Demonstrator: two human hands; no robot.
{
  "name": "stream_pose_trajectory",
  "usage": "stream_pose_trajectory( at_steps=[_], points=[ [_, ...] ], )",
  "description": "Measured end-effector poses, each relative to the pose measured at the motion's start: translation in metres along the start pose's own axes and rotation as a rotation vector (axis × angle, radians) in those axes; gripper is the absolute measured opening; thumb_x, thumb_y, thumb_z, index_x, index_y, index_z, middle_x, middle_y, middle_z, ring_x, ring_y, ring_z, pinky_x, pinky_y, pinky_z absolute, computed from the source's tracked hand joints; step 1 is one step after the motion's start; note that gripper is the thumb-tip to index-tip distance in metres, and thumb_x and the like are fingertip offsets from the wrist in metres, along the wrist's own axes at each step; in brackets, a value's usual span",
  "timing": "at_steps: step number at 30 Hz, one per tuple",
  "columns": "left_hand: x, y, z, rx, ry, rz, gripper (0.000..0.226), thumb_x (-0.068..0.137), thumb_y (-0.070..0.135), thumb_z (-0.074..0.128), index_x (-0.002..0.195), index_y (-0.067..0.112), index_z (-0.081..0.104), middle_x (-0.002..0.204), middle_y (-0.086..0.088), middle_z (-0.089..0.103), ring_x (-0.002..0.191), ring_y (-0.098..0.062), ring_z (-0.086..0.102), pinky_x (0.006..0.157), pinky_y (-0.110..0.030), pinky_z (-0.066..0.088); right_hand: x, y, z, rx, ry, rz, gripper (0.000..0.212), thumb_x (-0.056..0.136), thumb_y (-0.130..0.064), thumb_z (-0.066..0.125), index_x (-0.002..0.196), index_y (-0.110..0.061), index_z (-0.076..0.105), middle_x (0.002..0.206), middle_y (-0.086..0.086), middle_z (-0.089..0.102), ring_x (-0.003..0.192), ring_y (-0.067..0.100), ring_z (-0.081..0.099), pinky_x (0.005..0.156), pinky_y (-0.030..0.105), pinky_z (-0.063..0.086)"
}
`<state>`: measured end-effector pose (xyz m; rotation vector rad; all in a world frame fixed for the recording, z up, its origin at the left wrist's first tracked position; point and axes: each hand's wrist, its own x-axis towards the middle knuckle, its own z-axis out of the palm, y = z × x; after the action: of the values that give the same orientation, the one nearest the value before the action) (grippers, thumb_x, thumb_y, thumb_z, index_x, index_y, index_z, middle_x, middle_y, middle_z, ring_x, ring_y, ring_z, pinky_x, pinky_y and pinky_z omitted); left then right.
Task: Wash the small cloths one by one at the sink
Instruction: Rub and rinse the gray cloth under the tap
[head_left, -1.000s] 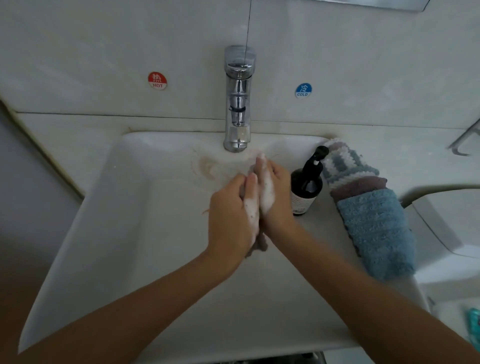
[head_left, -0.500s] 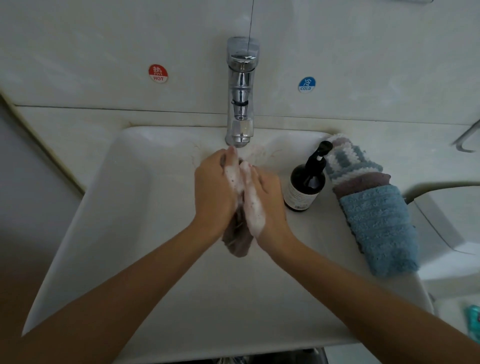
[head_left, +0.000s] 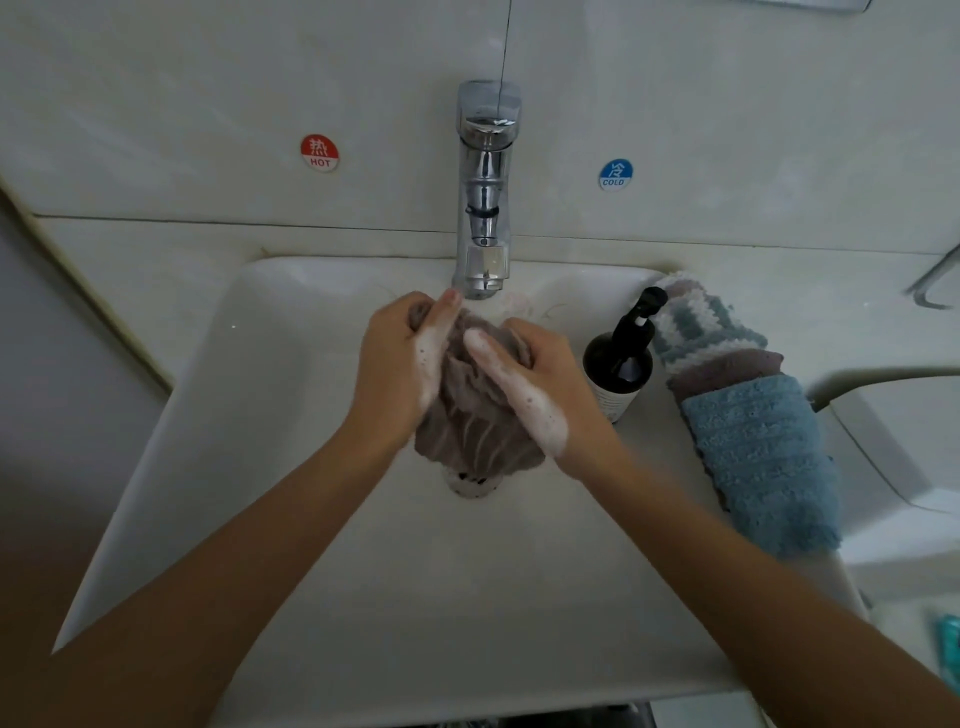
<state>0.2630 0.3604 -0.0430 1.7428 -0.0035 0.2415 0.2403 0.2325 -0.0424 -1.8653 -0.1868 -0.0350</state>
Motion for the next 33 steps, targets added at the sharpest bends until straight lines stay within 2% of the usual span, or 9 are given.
stream_pose_trajectory(
  at_steps=[2, 5, 8, 11, 16, 21, 26, 29, 33],
  points=[
    [0.006, 0.002, -0.010, -0.058, 0.002, -0.071, 0.035, 0.095, 0.033, 0.058, 0.070, 0.009, 0.057, 0.061, 0.001, 0.058, 0.057, -0.012, 0.057, 0.062, -0.032, 0.050, 0.001, 0.000, -0.010, -0.081, -0.147, 0.077, 0.023, 0.083, -0.036, 0.077, 0.083, -0.022, 0.058, 0.073, -0.016, 0.063, 0.070, 0.006, 0.061, 0.068, 0.026, 0.050],
    [0.009, 0.004, -0.017, -0.104, -0.026, -0.118, 0.040, 0.093, 0.034, 0.060, 0.084, -0.004, 0.059, 0.070, -0.008, 0.060, 0.063, -0.017, 0.061, 0.063, -0.033, 0.052, 0.002, 0.000, -0.016, -0.208, -0.351, 0.114, 0.046, 0.075, -0.029, 0.085, 0.112, -0.021, 0.058, 0.108, -0.007, 0.069, 0.100, 0.009, 0.066, 0.091, 0.031, 0.054],
    [0.007, 0.005, -0.016, -0.071, -0.057, -0.128, 0.033, 0.093, 0.033, 0.061, 0.072, 0.009, 0.055, 0.058, 0.005, 0.056, 0.051, -0.006, 0.057, 0.052, -0.020, 0.047, 0.000, -0.005, -0.016, -0.395, -0.457, 0.110, 0.034, 0.076, -0.024, 0.083, 0.102, -0.026, 0.060, 0.098, -0.009, 0.069, 0.094, 0.011, 0.065, 0.083, 0.024, 0.052],
    [0.006, 0.005, -0.015, -0.057, -0.079, -0.142, 0.033, 0.092, 0.033, 0.062, 0.067, 0.014, 0.051, 0.056, 0.007, 0.051, 0.050, -0.008, 0.052, 0.053, -0.021, 0.044, 0.004, -0.006, -0.023, -0.594, -0.443, 0.126, 0.018, 0.078, -0.019, 0.080, 0.082, -0.008, 0.065, 0.081, 0.004, 0.067, 0.079, 0.023, 0.065, 0.068, 0.027, 0.049],
    [0.011, 0.008, -0.022, -0.007, -0.090, -0.115, 0.028, 0.091, 0.032, 0.064, 0.078, 0.009, 0.055, 0.067, 0.000, 0.051, 0.056, -0.009, 0.052, 0.058, -0.023, 0.046, 0.006, -0.001, -0.036, -0.428, -0.464, 0.201, 0.019, 0.088, -0.014, 0.071, 0.086, 0.004, 0.064, 0.077, 0.006, 0.064, 0.072, 0.016, 0.062, 0.069, 0.027, 0.049],
    [0.018, 0.012, -0.039, 0.116, -0.241, -0.099, 0.007, 0.087, 0.026, 0.069, 0.085, 0.022, 0.063, 0.082, 0.001, 0.066, 0.071, -0.008, 0.065, 0.061, -0.021, 0.056, 0.002, -0.002, -0.042, -0.164, -0.513, 0.242, 0.030, 0.101, -0.020, 0.052, 0.131, -0.019, 0.052, 0.123, 0.002, 0.065, 0.111, 0.015, 0.063, 0.096, 0.029, 0.052],
    [0.020, 0.018, -0.056, 0.272, -0.592, -0.107, 0.041, 0.081, 0.002, 0.072, 0.112, 0.025, 0.058, 0.101, -0.007, 0.067, 0.090, -0.026, 0.068, 0.077, -0.044, 0.059, 0.004, -0.002, -0.043, -0.019, -0.399, 0.267, 0.026, 0.099, -0.007, 0.052, 0.117, -0.027, 0.051, 0.108, -0.002, 0.064, 0.087, 0.003, 0.065, 0.077, 0.026, 0.059],
    [0.016, 0.019, -0.055, 0.430, -0.688, -0.010, 0.043, 0.080, 0.006, 0.074, 0.111, 0.026, 0.051, 0.089, 0.000, 0.062, 0.064, -0.002, 0.064, 0.051, -0.018, 0.050, 0.006, -0.001, -0.044, -0.001, -0.290, 0.288, 0.026, 0.098, -0.002, 0.051, 0.122, -0.011, 0.047, 0.102, 0.017, 0.061, 0.068, 0.018, 0.061, 0.054, 0.028, 0.053],
    [0.008, 0.016, -0.048, 0.496, -0.748, 0.046, 0.040, 0.077, 0.012, 0.079, 0.093, 0.032, 0.049, 0.066, 0.005, 0.058, 0.046, -0.002, 0.055, 0.044, -0.016, 0.040, 0.007, -0.006, -0.045, 0.037, -0.210, 0.262, 0.033, 0.098, 0.005, 0.044, 0.125, -0.012, 0.047, 0.088, 0.009, 0.053, 0.045, 0.001, 0.050, 0.038, 0.016, 0.035]
  ],
)
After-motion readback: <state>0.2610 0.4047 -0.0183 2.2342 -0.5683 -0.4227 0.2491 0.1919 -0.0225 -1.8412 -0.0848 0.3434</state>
